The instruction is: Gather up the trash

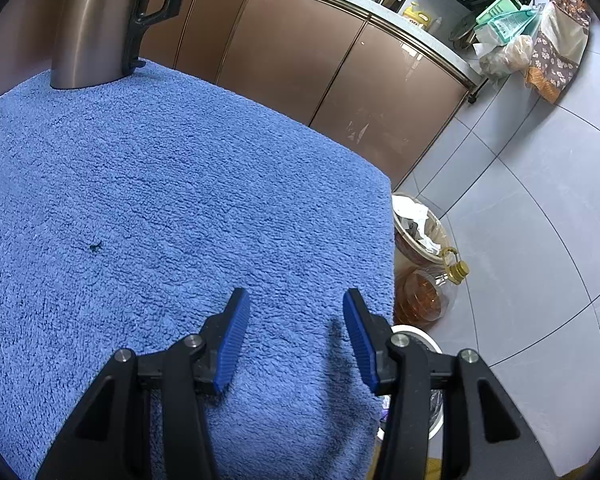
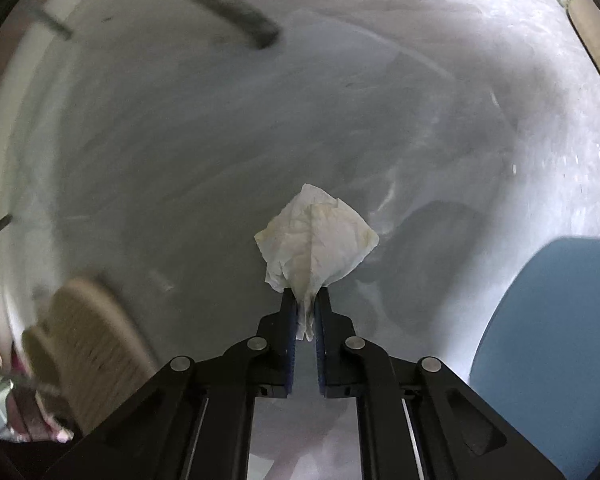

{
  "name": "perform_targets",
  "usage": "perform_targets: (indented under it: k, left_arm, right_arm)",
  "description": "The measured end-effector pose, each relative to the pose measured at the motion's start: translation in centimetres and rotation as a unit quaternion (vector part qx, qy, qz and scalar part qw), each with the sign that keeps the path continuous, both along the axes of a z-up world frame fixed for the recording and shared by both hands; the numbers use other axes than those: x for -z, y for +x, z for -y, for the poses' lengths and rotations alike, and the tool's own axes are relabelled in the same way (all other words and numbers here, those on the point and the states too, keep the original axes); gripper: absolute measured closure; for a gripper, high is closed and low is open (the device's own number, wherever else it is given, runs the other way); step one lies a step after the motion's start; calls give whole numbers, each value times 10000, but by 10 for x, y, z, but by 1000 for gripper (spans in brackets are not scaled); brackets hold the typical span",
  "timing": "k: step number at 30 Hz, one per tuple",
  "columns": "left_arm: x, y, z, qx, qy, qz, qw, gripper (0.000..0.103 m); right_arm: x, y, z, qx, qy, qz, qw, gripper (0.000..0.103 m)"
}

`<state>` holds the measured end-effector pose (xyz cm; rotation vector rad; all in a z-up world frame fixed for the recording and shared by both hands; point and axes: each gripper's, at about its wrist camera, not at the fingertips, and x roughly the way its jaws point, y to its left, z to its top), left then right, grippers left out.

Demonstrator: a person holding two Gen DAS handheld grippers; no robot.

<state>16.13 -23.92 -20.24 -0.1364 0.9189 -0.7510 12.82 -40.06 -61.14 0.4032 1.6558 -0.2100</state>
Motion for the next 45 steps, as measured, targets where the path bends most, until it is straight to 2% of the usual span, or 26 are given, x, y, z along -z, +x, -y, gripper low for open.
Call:
perform_targets:
  k: [5,9,14,16,17,23,27,29,31,33,34,37,41,45]
  left_arm:
    - [0,0,0,2,11,0,10000,56]
    - [0,2,0,0,29,-5,10000,56]
    - [0,3,1,3,78,5,10000,56]
    - [-1,3,1,0,116,22,9999,56]
    - [-1,3,2,-3,139,33,9999,56]
    - [-2,0,6,-32,364,153,9992,56]
    - [-4,-4,9,-74,564,269,9980,56]
    - [-6,-7,9,-141,688,376,9968,56]
    - [-11,-14,9,-213,771,581,9951,56]
    - [-18,-23,7,-226,878,770,9929,56]
    - [-22,-28,6,-211,911,832,9921,56]
    - [-39,-44,-2,-195,956,1025,9899,56]
    - [-65,-67,-20,-399,1124,1534,9809,56]
    - [-97,-90,-49,-690,1160,1992,9706,56]
  right_arm:
    - [-67,-19,-21,-327,256,528,9977,95]
    - [-126,-32,-12,-350,214,939,9947,95]
    - [-192,-57,19,-140,5,1588,9872,95]
    - [-231,-66,28,30,-110,1929,9812,95]
    - [-237,-72,42,89,-148,2046,9787,95]
    - [-317,-117,83,817,-711,2729,9559,95]
    - [-344,-158,111,1332,-1122,2773,9449,94]
    - [-347,-178,121,1586,-1243,2714,9411,88]
    - [-350,-196,128,1812,-1363,2668,9367,86]
    - [-350,-209,131,1942,-1393,2677,9334,76]
    - [-352,-214,132,2003,-1432,2672,9317,67]
    - [-355,-227,133,2113,-1493,2745,9261,63]
    - [-368,-236,132,2143,-1511,2920,9198,61]
    - [-399,-224,111,1907,-1416,3377,9108,59]
